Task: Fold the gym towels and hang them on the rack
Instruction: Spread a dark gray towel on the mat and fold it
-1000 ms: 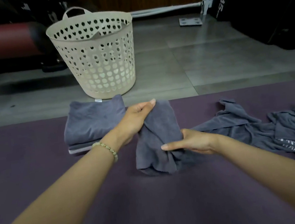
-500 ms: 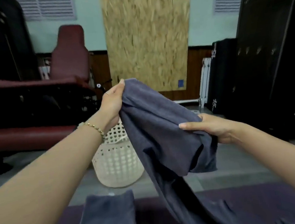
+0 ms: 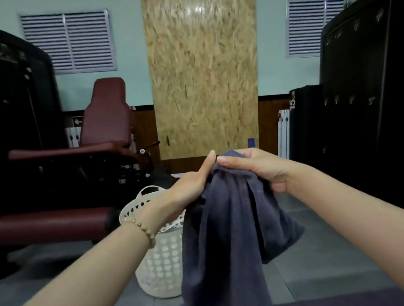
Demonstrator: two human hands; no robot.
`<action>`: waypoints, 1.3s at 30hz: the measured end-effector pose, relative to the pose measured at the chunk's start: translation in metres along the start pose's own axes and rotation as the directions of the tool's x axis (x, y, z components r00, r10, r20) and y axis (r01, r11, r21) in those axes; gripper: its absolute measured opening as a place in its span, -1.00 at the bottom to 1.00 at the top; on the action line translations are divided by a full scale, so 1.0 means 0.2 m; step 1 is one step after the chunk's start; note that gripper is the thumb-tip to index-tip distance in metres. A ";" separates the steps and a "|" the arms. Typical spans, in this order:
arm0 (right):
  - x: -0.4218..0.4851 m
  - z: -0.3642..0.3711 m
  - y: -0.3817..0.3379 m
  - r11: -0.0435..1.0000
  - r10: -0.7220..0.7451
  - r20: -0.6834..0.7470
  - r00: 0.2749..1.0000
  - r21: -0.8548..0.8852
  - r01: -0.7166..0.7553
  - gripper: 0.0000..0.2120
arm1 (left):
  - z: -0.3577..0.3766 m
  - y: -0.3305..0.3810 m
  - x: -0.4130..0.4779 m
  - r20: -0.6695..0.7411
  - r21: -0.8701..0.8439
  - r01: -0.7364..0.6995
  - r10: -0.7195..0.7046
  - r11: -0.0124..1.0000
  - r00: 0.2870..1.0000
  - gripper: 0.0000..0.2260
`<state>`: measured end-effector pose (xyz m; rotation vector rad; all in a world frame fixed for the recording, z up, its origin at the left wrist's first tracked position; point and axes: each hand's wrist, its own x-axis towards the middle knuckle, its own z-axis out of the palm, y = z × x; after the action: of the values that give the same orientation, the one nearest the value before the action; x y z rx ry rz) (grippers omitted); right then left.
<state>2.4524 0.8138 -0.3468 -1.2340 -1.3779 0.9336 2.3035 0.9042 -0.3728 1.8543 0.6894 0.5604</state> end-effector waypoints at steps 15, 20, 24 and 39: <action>-0.06 0.29 0.26 0.949 0.289 0.198 0.937 -0.187 -0.253 -0.64 | -0.38 -0.21 -0.18 -0.491 -0.173 -0.112 0.012 0.979 0.871 -0.43; 0.06 0.59 0.03 0.992 -0.004 0.274 0.962 0.126 -0.032 -0.66 | -0.66 0.06 -0.25 -0.647 -0.144 -0.295 0.135 0.945 0.750 -0.72; 0.12 0.66 -0.11 0.951 -0.143 0.233 0.962 0.302 0.068 -0.65 | -0.71 0.29 -0.22 -0.635 -0.175 -0.394 0.202 0.902 0.746 -0.63; -0.69 -0.09 1.00 0.874 0.445 -0.155 0.882 0.289 -0.390 -0.53 | 0.66 -0.68 0.32 -0.060 -0.367 0.103 -0.135 0.925 0.989 -0.43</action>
<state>2.5016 0.7113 -0.5631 -1.4191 -0.7986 1.1918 2.4080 0.9014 -0.5433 1.4408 0.6973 0.6425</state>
